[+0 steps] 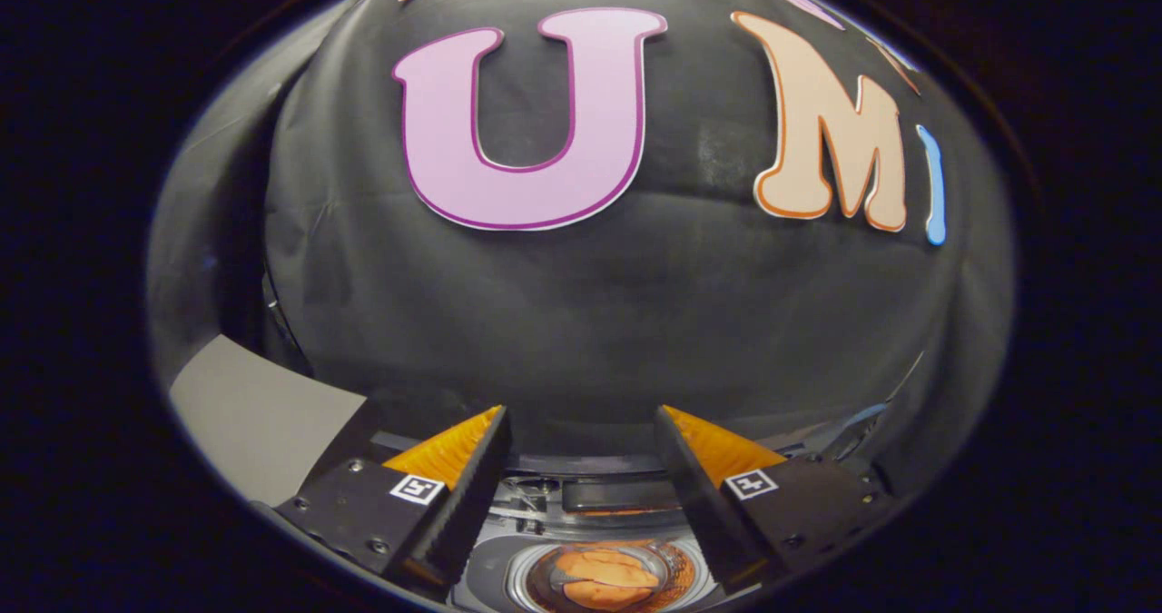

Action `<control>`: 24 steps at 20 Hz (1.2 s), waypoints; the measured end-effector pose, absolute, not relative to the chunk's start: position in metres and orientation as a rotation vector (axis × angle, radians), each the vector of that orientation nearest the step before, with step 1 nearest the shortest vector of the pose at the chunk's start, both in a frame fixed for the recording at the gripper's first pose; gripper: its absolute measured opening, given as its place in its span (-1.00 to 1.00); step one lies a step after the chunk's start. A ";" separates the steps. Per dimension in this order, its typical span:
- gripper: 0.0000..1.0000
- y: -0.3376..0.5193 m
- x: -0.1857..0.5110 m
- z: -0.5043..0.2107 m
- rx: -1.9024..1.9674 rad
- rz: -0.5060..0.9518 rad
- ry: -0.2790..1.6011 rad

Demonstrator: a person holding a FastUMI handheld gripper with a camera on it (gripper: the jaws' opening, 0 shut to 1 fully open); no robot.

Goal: Put the clothes into the washing machine and then close the washing machine lid.

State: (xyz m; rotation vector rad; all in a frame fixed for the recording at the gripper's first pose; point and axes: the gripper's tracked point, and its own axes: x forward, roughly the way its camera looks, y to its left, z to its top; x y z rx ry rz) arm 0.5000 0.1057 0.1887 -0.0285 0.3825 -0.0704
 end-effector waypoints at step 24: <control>0.96 0.121 0.404 0.158 0.038 0.017 0.576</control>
